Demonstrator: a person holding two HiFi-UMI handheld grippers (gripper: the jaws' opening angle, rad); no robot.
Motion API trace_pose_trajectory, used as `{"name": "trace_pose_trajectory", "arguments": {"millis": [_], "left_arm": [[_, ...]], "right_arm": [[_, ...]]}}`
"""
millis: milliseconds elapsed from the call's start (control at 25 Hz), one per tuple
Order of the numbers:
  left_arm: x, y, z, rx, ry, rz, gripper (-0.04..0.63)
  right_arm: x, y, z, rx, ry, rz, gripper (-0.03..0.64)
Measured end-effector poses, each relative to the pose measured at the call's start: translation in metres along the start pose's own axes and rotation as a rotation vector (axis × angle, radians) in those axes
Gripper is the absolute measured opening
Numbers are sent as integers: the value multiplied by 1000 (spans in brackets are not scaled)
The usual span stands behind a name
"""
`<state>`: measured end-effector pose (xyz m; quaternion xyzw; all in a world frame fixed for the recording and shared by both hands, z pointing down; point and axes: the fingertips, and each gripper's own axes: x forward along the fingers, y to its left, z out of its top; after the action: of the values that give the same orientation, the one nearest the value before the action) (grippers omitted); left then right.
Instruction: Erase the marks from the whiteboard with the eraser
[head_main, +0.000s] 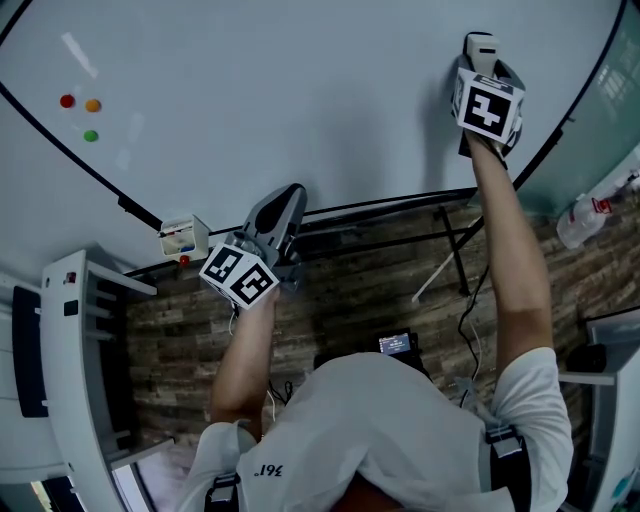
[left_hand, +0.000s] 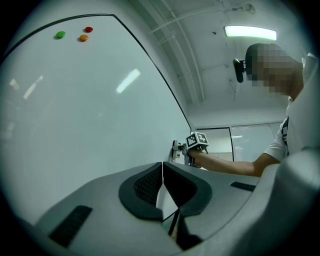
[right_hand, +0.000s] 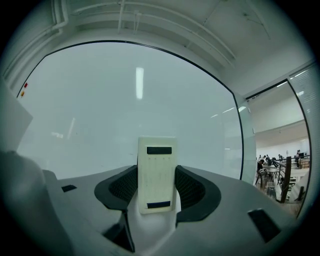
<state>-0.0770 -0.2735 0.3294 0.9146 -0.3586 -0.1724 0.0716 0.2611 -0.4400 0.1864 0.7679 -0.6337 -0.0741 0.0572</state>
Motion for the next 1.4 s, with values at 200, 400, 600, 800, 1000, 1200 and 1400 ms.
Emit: {"name": "trace_pose_trajectory", "arguments": {"millis": [200, 400, 600, 800, 1000, 1200, 1400], "left_arm": [[-8, 4, 5, 2, -2, -6, 8], [-21, 16, 13, -3, -7, -10, 8], [-31, 24, 20, -3, -11, -18, 8], [-47, 36, 28, -4, -21, -13, 8], [-61, 43, 35, 2, -29, -11, 8], [-78, 50, 37, -1, -37, 5, 8], [-95, 58, 41, -3, -43, 21, 8]], "right_arm": [[-6, 19, 2, 26, 21, 10, 250], [-15, 53, 8, 31, 21, 33, 250], [-24, 85, 16, 26, 20, 52, 250], [-31, 111, 20, 23, 16, 62, 250], [-43, 150, 28, -12, 9, 102, 250], [-55, 183, 36, -79, -8, 130, 250], [-67, 224, 43, -113, -28, 173, 250]]}}
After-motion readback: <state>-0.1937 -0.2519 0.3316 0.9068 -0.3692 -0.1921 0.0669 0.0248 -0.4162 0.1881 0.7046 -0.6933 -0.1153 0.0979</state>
